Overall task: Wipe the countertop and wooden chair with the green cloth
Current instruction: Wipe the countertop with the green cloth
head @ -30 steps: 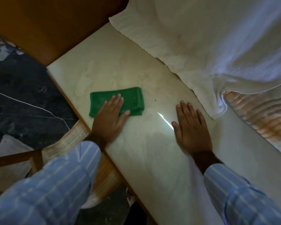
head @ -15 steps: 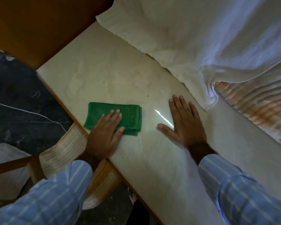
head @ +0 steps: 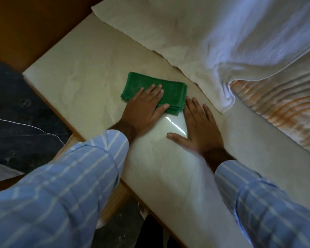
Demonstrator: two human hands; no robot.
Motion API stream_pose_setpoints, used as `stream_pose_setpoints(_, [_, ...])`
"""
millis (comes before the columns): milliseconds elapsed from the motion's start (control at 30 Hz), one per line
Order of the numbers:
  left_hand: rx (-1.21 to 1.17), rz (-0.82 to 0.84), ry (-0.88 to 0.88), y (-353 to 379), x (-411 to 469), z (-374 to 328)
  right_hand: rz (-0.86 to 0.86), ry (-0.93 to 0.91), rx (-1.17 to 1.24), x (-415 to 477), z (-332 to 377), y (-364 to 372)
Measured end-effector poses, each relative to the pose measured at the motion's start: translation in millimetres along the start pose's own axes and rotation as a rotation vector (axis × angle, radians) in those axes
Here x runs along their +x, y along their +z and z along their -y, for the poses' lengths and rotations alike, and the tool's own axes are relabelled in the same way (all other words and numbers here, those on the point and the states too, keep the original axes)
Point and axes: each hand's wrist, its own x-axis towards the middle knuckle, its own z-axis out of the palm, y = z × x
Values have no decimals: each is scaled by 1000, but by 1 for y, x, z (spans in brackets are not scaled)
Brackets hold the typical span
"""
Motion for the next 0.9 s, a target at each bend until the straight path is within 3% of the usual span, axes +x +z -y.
stream_pose_setpoints(267, [8, 37, 54, 16, -93, 12, 10, -1, -26, -1, -2, 1])
stream_pose_setpoints(400, [-5, 27, 82, 24, -95, 29, 14, -5, -21, 0, -2, 1])
stream_pose_setpoints(667, [36, -36, -193, 14, -25, 43, -10, -32, -90, 3, -3, 9])
stream_pose_setpoints(900, [67, -25, -248, 17, -33, 31, -24, -33, -46, 3, -5, 10])
